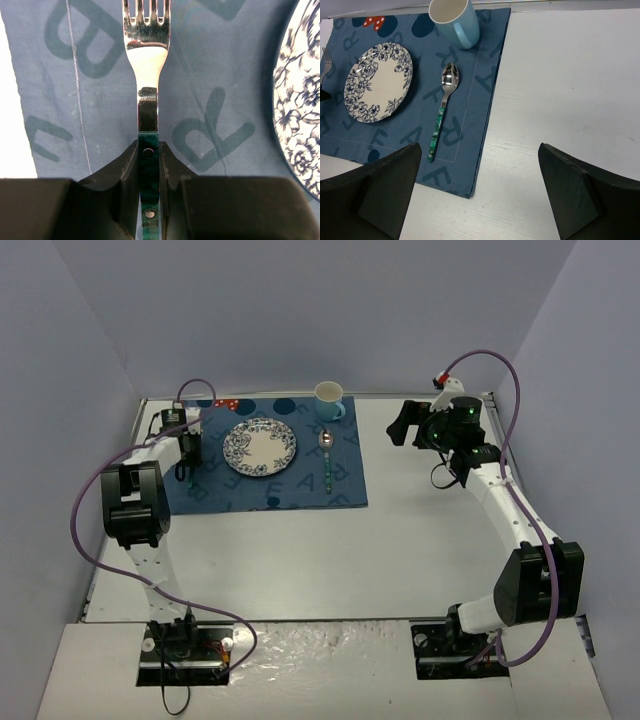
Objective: Set the dinner table for one person
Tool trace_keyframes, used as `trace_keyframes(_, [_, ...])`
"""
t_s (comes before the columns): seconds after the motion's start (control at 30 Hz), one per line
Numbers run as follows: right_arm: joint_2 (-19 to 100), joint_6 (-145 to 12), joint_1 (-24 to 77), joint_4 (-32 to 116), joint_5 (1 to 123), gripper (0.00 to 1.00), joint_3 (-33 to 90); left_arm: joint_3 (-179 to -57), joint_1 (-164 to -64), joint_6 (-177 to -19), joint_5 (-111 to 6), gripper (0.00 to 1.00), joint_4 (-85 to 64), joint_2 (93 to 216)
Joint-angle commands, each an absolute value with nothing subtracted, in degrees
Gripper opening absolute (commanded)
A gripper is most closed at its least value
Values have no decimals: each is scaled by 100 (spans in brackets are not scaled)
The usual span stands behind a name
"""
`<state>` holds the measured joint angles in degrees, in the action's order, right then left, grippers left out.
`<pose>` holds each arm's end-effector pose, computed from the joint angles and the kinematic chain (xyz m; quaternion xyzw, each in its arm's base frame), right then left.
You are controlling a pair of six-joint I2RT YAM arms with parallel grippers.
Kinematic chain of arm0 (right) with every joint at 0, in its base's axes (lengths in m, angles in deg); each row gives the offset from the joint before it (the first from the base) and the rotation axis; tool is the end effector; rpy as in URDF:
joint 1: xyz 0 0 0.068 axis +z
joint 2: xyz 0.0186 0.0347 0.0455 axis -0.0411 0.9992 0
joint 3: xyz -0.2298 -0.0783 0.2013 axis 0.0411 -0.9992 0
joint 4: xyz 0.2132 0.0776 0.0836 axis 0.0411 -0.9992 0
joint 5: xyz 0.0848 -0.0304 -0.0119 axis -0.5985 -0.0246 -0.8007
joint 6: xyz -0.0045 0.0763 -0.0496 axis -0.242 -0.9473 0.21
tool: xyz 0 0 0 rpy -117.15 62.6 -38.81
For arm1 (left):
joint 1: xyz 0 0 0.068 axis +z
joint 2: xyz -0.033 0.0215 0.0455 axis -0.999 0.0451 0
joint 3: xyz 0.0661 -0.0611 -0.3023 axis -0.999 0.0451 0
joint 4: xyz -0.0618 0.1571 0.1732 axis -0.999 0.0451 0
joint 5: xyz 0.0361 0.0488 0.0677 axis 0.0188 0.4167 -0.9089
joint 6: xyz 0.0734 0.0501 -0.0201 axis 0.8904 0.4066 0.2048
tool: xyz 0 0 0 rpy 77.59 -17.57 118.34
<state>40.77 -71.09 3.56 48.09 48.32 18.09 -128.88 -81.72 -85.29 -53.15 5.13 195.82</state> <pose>0.3491 0.0658 0.3821 -0.0803 0.7653 0.2337 0.5944 0.4815 0.0376 0.2004 -0.0155 0.9300 -0.0395 0.3652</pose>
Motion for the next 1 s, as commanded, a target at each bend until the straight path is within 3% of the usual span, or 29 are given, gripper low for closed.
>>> trace_keyframes(0.0, [3923,-7094,302,5103,4688,100,1797,-12759,-8135,-8527,-5268,0,295,19062])
trace_keyframes(0.5, [3906,-7068,301,5112,4665,100,1758,-12426,-8135,-8562,-5336,1,262,18933])
trace_keyframes(0.97, [3789,-7106,309,5112,4607,100,1725,-12406,-8135,-8556,-5526,25,356,18793])
